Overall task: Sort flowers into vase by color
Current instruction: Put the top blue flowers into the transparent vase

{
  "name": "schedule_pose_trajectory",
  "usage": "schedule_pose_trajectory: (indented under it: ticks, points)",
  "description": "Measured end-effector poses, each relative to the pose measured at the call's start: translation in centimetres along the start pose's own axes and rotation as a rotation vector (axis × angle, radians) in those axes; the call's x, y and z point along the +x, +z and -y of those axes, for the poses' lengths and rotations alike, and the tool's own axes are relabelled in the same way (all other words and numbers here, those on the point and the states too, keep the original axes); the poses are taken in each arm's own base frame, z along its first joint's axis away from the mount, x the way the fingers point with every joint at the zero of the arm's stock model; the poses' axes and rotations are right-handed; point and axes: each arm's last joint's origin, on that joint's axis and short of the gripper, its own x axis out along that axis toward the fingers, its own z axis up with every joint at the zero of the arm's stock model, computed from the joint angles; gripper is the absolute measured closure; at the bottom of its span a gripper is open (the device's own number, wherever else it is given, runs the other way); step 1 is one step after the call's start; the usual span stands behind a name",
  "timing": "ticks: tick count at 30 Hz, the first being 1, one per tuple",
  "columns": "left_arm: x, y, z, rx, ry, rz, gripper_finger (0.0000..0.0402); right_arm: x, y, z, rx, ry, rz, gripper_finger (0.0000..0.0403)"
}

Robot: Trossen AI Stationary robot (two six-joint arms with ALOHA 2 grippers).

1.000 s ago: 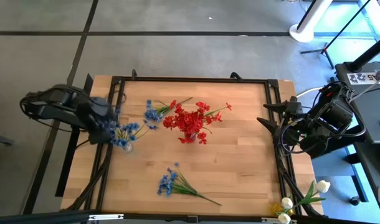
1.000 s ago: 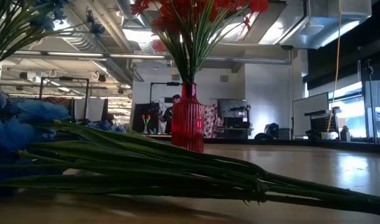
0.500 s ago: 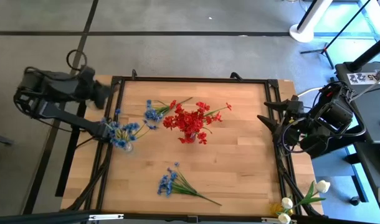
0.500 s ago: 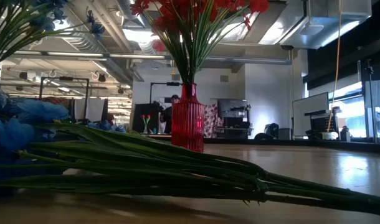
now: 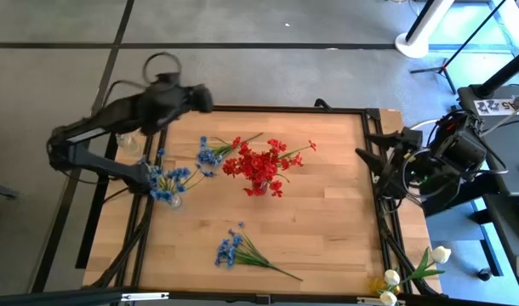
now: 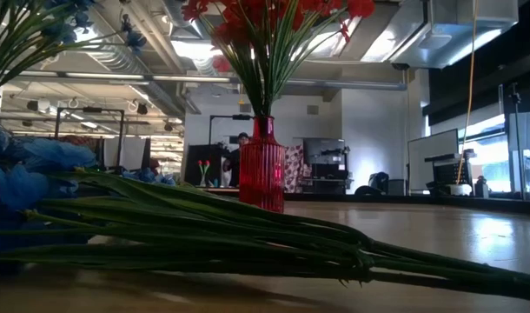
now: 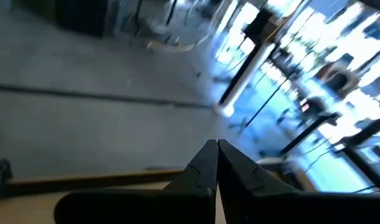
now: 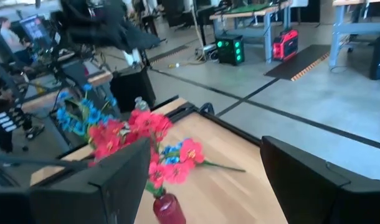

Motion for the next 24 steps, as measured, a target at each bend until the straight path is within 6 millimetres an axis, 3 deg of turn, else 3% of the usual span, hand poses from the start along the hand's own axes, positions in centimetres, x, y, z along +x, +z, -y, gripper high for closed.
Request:
schedule_pose_trajectory:
  ticks: [7,15,19,24]
  points:
    - [8.0,-1.4,-2.2,-0.004,0.186,-0.228,0.0385,-0.4,0.7,1.3,0.036,-0.001,0.023,0.01]
    - [15.4,-5.5,-4.5,-0.016,0.315,-0.597,0.0287,-0.6,1.1,2.6,0.036,0.008,0.008,0.01]
    - [17.8,-7.6,-5.7,-0.073,0.453,-0.68,0.0251,-0.8,1.4,3.3,0.054,0.013,0.011,0.01]
    - [19.1,-8.9,-6.2,-0.22,0.577,-0.684,0.0227,-1.0,1.7,4.0,0.043,0.016,0.019,0.01]
